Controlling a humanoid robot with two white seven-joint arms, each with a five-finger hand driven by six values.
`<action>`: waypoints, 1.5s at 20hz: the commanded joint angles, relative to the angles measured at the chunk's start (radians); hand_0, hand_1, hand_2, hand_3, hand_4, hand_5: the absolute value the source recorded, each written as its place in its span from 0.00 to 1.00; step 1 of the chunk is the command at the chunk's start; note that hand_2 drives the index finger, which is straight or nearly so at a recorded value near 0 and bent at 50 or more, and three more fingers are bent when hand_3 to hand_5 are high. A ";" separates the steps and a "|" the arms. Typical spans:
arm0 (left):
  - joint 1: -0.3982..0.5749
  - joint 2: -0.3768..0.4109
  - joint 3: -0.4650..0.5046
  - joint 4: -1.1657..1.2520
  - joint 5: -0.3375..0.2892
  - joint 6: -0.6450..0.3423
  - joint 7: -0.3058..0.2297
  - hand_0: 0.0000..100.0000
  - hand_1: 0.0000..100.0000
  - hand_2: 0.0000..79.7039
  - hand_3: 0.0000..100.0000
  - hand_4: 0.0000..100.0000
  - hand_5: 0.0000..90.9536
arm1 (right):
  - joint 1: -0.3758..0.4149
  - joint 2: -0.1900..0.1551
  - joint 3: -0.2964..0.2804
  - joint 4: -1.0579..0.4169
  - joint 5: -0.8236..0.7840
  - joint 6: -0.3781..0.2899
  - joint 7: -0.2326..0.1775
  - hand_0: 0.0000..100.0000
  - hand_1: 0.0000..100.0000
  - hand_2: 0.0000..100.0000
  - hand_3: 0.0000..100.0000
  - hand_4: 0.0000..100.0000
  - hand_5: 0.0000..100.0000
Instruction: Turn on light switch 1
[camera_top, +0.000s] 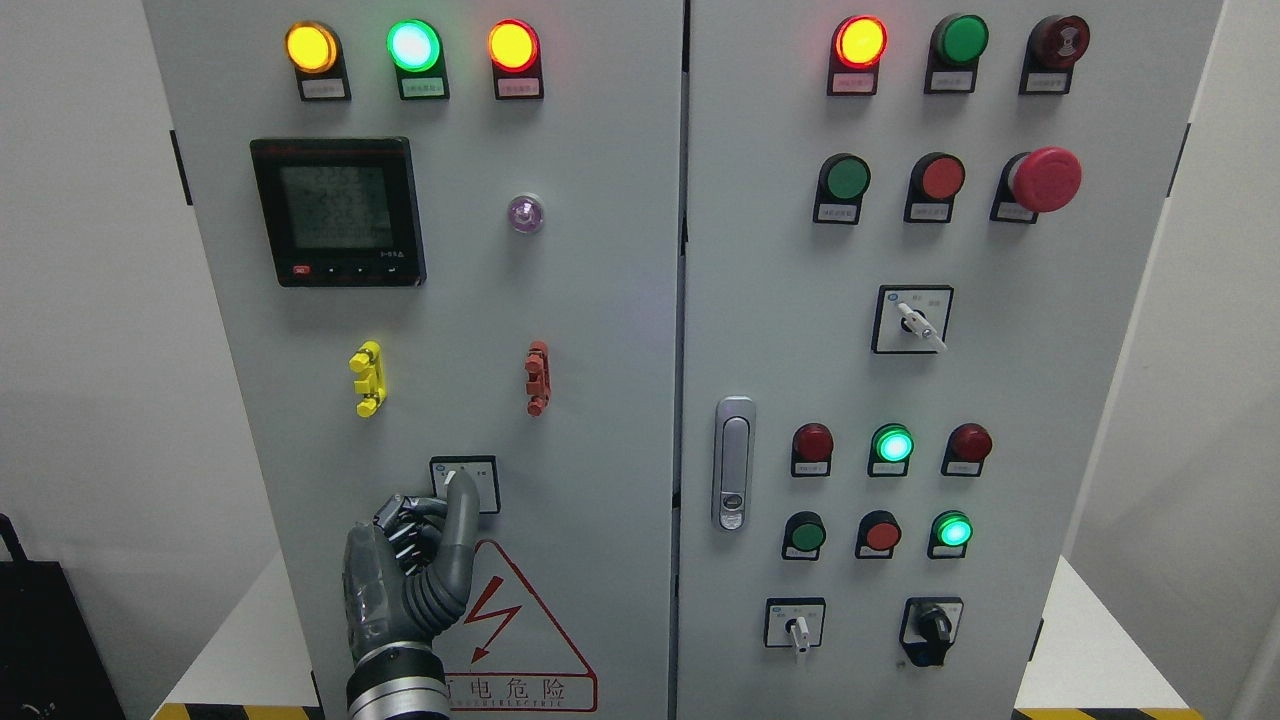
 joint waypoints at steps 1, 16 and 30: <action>0.000 0.001 0.001 0.000 0.001 0.000 0.005 0.48 0.39 0.77 0.98 0.98 0.93 | 0.000 -0.001 -0.001 0.000 0.000 -0.001 0.001 0.00 0.00 0.00 0.00 0.00 0.00; -0.001 0.000 0.001 0.001 0.003 0.000 0.002 0.56 0.33 0.77 0.99 0.99 0.93 | 0.000 -0.001 0.000 0.000 0.000 -0.001 0.001 0.00 0.00 0.00 0.00 0.00 0.00; -0.001 0.000 -0.001 0.001 0.004 0.000 0.001 0.47 0.29 0.77 0.99 0.99 0.93 | 0.000 0.000 0.000 0.000 0.000 -0.001 0.001 0.00 0.00 0.00 0.00 0.00 0.00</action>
